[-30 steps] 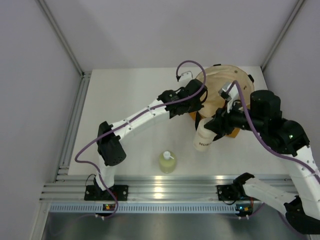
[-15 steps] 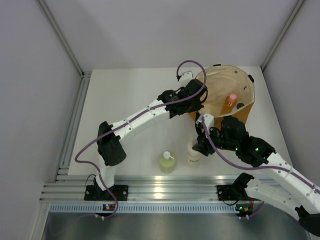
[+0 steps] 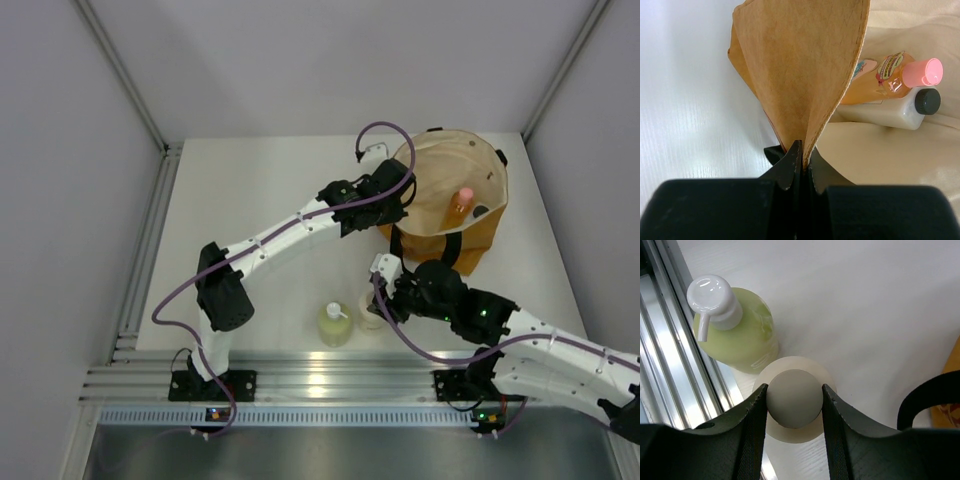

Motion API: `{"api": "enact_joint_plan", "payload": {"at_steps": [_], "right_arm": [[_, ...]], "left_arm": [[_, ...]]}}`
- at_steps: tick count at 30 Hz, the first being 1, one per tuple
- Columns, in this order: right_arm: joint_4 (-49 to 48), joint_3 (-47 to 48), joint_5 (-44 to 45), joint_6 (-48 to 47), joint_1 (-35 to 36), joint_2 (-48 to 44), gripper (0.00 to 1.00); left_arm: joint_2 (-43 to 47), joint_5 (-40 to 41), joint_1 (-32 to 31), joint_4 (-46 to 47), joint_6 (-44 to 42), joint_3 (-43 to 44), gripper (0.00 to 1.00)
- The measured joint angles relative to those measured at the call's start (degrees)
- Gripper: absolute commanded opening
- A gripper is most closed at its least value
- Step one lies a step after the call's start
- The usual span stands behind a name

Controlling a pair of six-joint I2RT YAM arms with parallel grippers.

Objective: Take the personal care products out of the canvas bag

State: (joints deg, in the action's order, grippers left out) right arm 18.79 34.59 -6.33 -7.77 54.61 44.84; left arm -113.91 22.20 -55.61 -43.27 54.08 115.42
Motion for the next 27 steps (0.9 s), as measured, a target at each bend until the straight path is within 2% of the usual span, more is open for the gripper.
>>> {"api": "enact_joint_plan", "payload": {"at_steps": [9, 11, 13, 15, 16, 18, 20, 22, 25, 27], "right_arm": [[-3.7, -0.4, 2.3, -0.7, 2.8, 3.1, 0.0], [-4.7, -0.4, 2.4, -0.7, 2.8, 4.0, 0.04], [-5.6, -0.4, 2.4, -0.7, 2.8, 4.7, 0.14], [-6.7, -0.4, 2.4, -0.7, 2.8, 5.5, 0.21], [-7.1, -0.4, 2.4, -0.6, 2.8, 5.8, 0.31], [-7.7, -0.4, 2.4, -0.6, 2.8, 6.2, 0.41], [-7.9, -0.4, 2.3, -0.7, 2.8, 6.3, 0.45], [-8.0, -0.4, 2.2, -0.8, 2.8, 6.3, 0.59], [-9.1, -0.2, 2.2, -1.1, 2.8, 6.2, 0.62], [-9.5, 0.2, 2.2, -1.0, 2.8, 5.9, 0.72]], "left_arm": [[0.0, 0.0, 0.0, 0.0, 0.0, 0.0, 0.0], [0.0, 0.0, 0.0, 0.0, 0.0, 0.0, 0.0], [0.0, 0.0, 0.0, 0.0, 0.0, 0.0, 0.0], [0.0, 0.0, 0.0, 0.0, 0.0, 0.0, 0.0], [0.0, 0.0, 0.0, 0.0, 0.0, 0.0, 0.0], [0.0, 0.0, 0.0, 0.0, -0.1, 0.0, 0.0], [-0.1, 0.0, 0.0, 0.0, 0.0, 0.0, 0.0], [0.0, 0.0, 0.0, 0.0, 0.0, 0.0, 0.0], [-0.1, 0.0, 0.0, 0.0, -0.1, 0.0, 0.0], [-0.1, 0.0, 0.0, 0.0, -0.1, 0.0, 0.0]]}}
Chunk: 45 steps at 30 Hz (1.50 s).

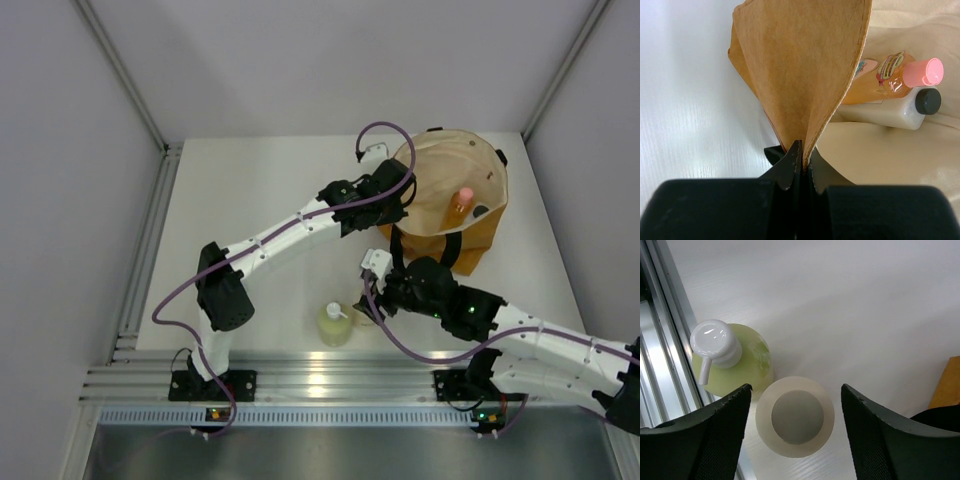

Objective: Take the personal care products out of the canvas bag

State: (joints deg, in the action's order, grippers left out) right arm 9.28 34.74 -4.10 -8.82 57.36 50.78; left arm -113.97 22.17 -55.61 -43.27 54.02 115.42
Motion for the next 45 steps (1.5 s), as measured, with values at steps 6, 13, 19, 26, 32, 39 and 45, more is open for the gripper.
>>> {"api": "enact_joint_plan", "payload": {"at_steps": [6, 13, 19, 26, 32, 39, 45], "right_arm": [[2.3, 3.5, 2.0, 0.3, 0.0, -1.4, 0.74], [5.9, 10.7, 10.8, 2.1, -0.6, -7.0, 0.84], [8.4, 19.2, 17.7, 7.5, -11.1, -6.9, 0.84], [12.9, 29.4, 16.4, 18.0, -28.1, 2.7, 0.77], [18.4, 30.9, 16.2, 24.4, -35.3, 8.1, 0.74], [23.1, 30.9, 14.8, 26.4, -44.2, 12.9, 0.74], [24.4, 30.9, 16.2, 25.2, -46.3, 16.1, 0.75]], "left_arm": [[0.0, -0.1, 0.0, 0.0, 0.0, 0.0, 0.0], [0.0, -0.2, 0.0, 0.0, 0.0, 0.1, 0.0], [-0.3, -0.3, 0.0, 0.0, 0.2, 1.2, 0.0], [-0.8, -0.5, 0.1, 0.0, 1.0, 1.7, 0.0], [-0.8, -0.9, 0.0, 0.0, 1.6, 1.7, 0.0], [-1.0, -1.6, 0.0, 0.1, 1.3, 1.7, 0.0], [-1.0, -1.5, 0.0, 0.2, 1.0, 1.7, 0.0]]}}
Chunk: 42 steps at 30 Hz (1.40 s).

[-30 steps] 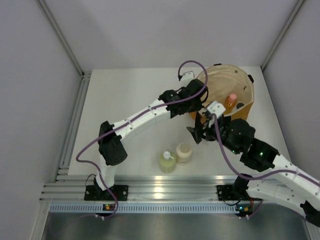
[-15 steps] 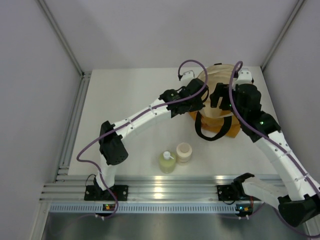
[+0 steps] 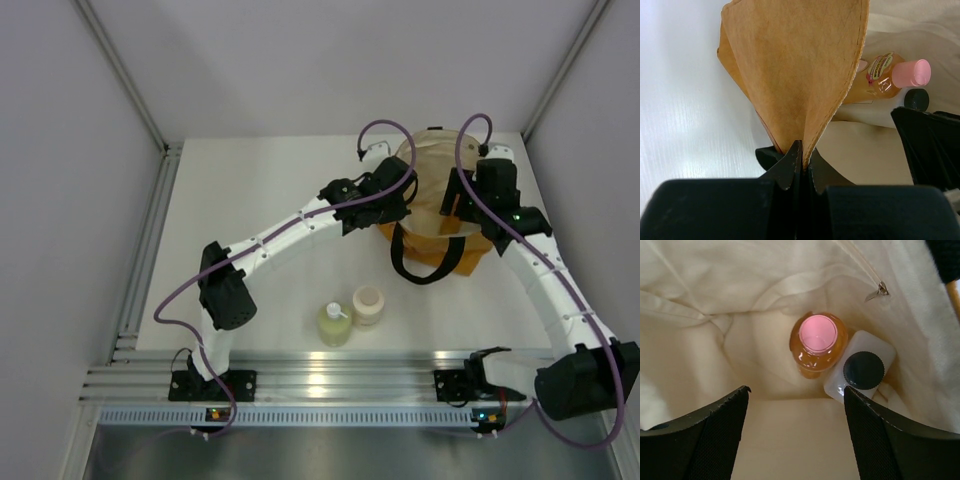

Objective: Take the personal care products out of the canvas bag

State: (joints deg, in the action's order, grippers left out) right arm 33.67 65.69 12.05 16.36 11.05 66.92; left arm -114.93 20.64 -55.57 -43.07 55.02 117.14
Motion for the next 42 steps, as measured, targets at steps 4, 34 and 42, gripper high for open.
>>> {"api": "enact_joint_plan", "payload": {"at_steps": [4, 34, 42], "right_arm": [[0.7, 1.0, 1.3, -1.7, -0.6, 4.1, 0.75], [1.0, 11.1, -0.4, -9.0, -4.6, 19.3, 0.4], [-0.4, 10.4, -0.8, -8.9, -5.2, 19.2, 0.09]], "left_arm": [[0.0, 0.0, 0.0, 0.0, -0.5, 0.0, 0.0], [0.0, -1.3, 0.0, 0.2, -1.2, 0.0, 0.0], [0.0, -1.5, 0.0, 0.2, -1.2, 0.0, 0.0]]}}
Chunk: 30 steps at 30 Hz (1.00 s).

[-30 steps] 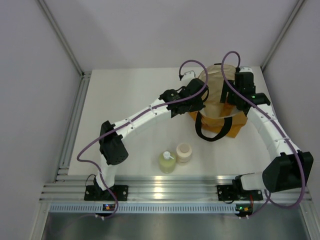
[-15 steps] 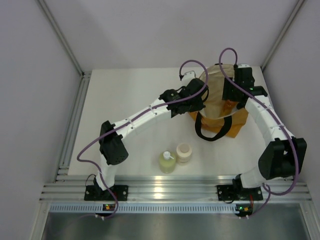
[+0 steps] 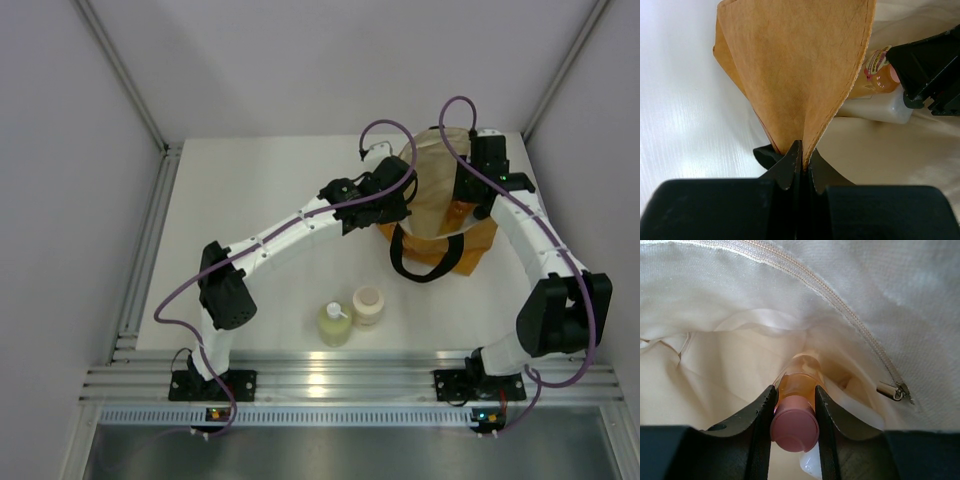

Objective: Take the personal care products out of the canvas bag

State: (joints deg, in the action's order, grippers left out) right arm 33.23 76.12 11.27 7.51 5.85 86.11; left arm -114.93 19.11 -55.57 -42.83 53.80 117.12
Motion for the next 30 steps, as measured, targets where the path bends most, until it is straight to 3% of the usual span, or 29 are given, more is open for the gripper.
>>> {"api": "enact_joint_plan", "payload": {"at_steps": [1, 15, 30], "right_arm": [[0.0, 0.0, 0.0, 0.0, 0.0, 0.0, 0.0], [2.4, 0.9, -2.8, 0.0, -0.1, -0.9, 0.0], [9.8, 13.4, -3.7, -2.4, 2.3, -5.0, 0.0]], "left_arm": [[0.0, 0.0, 0.0, 0.0, 0.0, 0.0, 0.0], [-0.5, 0.0, 0.0, 0.4, 0.0, 0.0, 0.0], [-0.8, -0.2, 0.0, 0.9, 0.0, 0.0, 0.0]]}}
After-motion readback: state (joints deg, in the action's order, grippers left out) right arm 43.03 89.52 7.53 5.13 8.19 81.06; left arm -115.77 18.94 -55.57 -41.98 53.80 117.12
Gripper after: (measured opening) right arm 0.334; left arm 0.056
